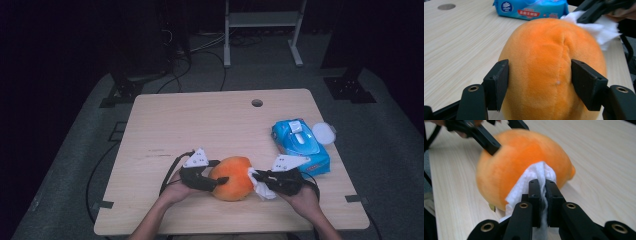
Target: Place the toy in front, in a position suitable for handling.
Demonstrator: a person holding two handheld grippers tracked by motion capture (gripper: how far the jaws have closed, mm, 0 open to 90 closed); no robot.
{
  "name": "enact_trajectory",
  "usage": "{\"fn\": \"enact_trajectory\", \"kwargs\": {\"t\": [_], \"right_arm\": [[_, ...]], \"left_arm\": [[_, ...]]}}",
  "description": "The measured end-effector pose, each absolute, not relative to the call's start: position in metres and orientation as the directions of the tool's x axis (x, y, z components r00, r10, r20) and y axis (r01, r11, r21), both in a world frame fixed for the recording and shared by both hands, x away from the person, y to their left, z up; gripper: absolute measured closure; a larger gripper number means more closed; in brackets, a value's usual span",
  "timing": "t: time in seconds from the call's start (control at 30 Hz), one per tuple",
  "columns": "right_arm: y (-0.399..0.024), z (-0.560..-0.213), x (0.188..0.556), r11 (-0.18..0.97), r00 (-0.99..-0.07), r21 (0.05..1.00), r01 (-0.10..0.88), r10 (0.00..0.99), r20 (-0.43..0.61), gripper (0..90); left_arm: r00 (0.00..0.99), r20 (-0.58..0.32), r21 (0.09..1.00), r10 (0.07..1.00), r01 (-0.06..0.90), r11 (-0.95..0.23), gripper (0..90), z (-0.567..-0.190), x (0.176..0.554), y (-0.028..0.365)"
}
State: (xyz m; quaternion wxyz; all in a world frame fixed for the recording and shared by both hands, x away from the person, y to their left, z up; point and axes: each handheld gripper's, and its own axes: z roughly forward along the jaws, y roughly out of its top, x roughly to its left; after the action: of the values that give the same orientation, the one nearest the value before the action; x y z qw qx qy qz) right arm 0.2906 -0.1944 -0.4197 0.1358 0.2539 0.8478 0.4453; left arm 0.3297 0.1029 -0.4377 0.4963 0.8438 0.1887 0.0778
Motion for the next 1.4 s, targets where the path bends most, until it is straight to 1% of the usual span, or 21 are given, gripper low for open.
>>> {"fn": "enact_trajectory", "kwargs": {"t": [0.1,0.17,0.2,0.27,0.37,0.43,0.6,0.7,0.87,0.93,1.03,1.07,1.1,1.13,1.17,1.2,1.23,1.3,1.33,1.37,1.4], "right_arm": [[-0.185,-0.412,0.286,0.474,-0.855,0.840,0.265,0.518,-0.022,83.4],[-0.181,-0.411,0.284,0.475,-0.861,0.842,0.257,0.508,-0.024,83.4],[-0.176,-0.412,0.283,0.489,-0.864,0.836,0.249,0.501,-0.036,83.4],[-0.175,-0.413,0.284,0.480,-0.864,0.839,0.256,0.503,-0.024,83.4],[-0.177,-0.413,0.288,0.468,-0.853,0.842,0.269,0.522,-0.018,83.4],[-0.179,-0.414,0.290,0.463,-0.850,0.842,0.278,0.526,-0.009,83.4],[-0.190,-0.421,0.296,0.491,-0.840,0.813,0.312,0.543,-0.006,83.4],[-0.191,-0.422,0.295,0.497,-0.841,0.808,0.316,0.541,-0.004,83.4],[-0.191,-0.421,0.299,0.480,-0.835,0.816,0.322,0.550,0.006,83.3],[-0.191,-0.421,0.300,0.471,-0.830,0.819,0.328,0.557,0.013,83.3],[-0.194,-0.421,0.307,0.444,-0.820,0.827,0.346,0.572,0.036,82.9],[-0.197,-0.423,0.309,0.426,-0.815,0.826,0.368,0.576,0.066,83.0],[-0.197,-0.423,0.309,0.426,-0.815,0.826,0.368,0.576,0.066,83.0],[-0.198,-0.424,0.310,0.423,-0.814,0.826,0.371,0.576,0.071,83.0],[-0.197,-0.424,0.307,0.421,-0.813,0.829,0.368,0.578,0.067,83.1],[-0.196,-0.423,0.306,0.422,-0.814,0.832,0.360,0.578,0.059,83.1],[-0.195,-0.422,0.304,0.422,-0.816,0.837,0.348,0.576,0.049,83.1],[-0.193,-0.420,0.303,0.422,-0.819,0.842,0.337,0.572,0.040,83.1],[-0.192,-0.418,0.302,0.419,-0.822,0.847,0.328,0.568,0.037,83.1],[-0.191,-0.415,0.303,0.401,-0.823,0.857,0.324,0.566,0.046,83.1],[-0.192,-0.414,0.304,0.391,-0.821,0.860,0.329,0.569,0.055,83.1]], "left_arm": [[0.912,-0.072,0.864,0.404,0.259,-0.432,32.9,-0.438,0.332,0.102],[0.909,-0.083,0.861,0.408,0.272,-0.430,25.5,-0.436,0.333,0.100],[0.910,-0.141,0.857,0.389,0.309,-0.412,20.5,-0.434,0.334,0.098],[0.912,-0.127,0.859,0.391,0.298,-0.416,17.7,-0.432,0.332,0.096],[0.910,-0.081,0.855,0.407,0.273,-0.441,27.4,-0.432,0.332,0.096],[0.910,-0.084,0.856,0.407,0.275,-0.438,31.5,-0.432,0.332,0.097],[0.888,-0.135,0.857,0.440,0.328,-0.398,32.5,-0.436,0.339,0.110],[0.890,-0.140,0.859,0.434,0.328,-0.394,33.1,-0.436,0.339,0.113],[0.933,-0.046,0.867,0.357,0.215,-0.450,34.2,-0.436,0.326,0.100],[0.940,-0.032,0.865,0.339,0.196,-0.463,34.2,-0.436,0.324,0.099],[0.949,-0.018,0.866,0.314,0.172,-0.470,28.6,-0.436,0.320,0.098],[0.952,-0.048,0.869,0.303,0.190,-0.456,24.3,-0.435,0.322,0.099],[0.952,-0.048,0.869,0.303,0.190,-0.456,20.8,-0.435,0.322,0.099],[0.948,-0.063,0.871,0.312,0.205,-0.446,20.8,-0.434,0.323,0.099],[0.929,-0.074,0.861,0.362,0.243,-0.446,9.4,-0.434,0.328,0.095],[0.926,-0.083,0.850,0.368,0.258,-0.459,7.8,-0.436,0.331,0.092],[0.926,-0.083,0.850,0.368,0.258,-0.459,9.1,-0.436,0.331,0.092],[0.936,-0.064,0.851,0.345,0.232,-0.471,16.5,-0.438,0.328,0.086],[0.943,-0.027,0.847,0.333,0.199,-0.493,20.1,-0.436,0.324,0.083],[0.953,0.036,0.839,0.300,0.134,-0.527,22.2,-0.434,0.318,0.080],[0.953,0.036,0.839,0.300,0.134,-0.527,23.7,-0.434,0.318,0.080]]}}
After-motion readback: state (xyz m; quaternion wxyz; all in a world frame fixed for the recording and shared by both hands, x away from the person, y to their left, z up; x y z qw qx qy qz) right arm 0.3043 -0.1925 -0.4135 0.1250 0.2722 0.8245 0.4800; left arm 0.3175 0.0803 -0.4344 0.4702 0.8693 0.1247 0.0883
